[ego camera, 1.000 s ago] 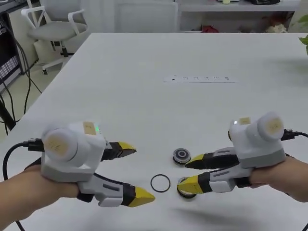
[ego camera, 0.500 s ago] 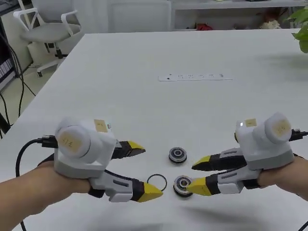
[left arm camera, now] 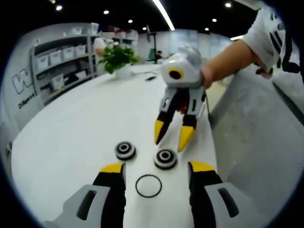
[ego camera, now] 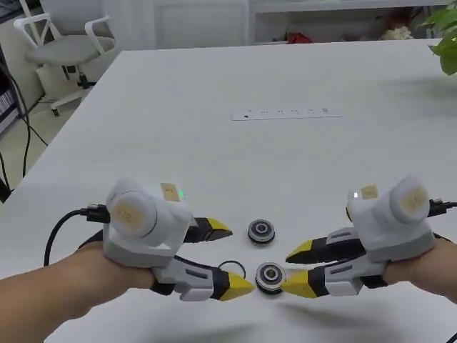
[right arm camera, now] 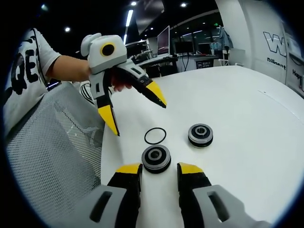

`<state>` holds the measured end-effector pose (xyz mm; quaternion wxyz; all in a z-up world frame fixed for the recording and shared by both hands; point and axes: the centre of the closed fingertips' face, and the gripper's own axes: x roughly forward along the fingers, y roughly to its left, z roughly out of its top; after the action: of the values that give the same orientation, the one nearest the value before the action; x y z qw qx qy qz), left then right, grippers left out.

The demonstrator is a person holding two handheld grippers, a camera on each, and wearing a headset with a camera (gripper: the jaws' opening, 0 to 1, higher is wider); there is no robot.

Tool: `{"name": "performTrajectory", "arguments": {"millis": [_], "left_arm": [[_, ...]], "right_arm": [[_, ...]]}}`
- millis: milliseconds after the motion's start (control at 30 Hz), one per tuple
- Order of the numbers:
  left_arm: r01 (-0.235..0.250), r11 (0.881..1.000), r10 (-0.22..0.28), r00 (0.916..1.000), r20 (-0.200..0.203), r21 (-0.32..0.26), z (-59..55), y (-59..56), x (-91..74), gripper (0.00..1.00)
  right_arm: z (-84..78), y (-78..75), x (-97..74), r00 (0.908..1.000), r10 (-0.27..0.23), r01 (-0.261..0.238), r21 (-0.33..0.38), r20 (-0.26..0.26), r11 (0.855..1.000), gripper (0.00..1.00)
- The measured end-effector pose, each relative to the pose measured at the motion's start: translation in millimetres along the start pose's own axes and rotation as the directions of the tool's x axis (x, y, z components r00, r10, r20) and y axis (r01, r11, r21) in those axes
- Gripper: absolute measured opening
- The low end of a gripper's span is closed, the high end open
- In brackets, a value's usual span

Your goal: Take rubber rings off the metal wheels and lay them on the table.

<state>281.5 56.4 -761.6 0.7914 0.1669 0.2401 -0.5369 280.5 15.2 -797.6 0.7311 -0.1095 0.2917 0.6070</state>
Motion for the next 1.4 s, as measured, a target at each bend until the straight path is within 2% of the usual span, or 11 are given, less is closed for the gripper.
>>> {"name": "performTrajectory", "arguments": {"millis": [467, 867, 1400], "left_arm": [[0.040, 0.999, -0.040, 0.9990, -0.020, 0.005, -4.0, -8.8, 21.7, 0.46], [0.061, 0.998, -0.061, 0.9980, -0.016, -0.012, -4.0, -12.5, 35.1, 0.33], [0.057, 0.998, -0.057, 0.9981, -0.025, -0.010, -6.5, -13.6, 45.0, 0.18]], "right_arm": [[-8.2, -0.4, 4.9, 0.9998, -0.001, 0.000, -0.020, -0.018, 1.000, 0.19], [-11.1, -0.3, 6.3, 0.9999, 0.004, -0.004, -0.010, -0.013, 1.000, 0.12], [-11.7, 0.8, 6.6, 0.9999, 0.007, -0.007, -0.005, -0.008, 1.000, 0.09]]}}
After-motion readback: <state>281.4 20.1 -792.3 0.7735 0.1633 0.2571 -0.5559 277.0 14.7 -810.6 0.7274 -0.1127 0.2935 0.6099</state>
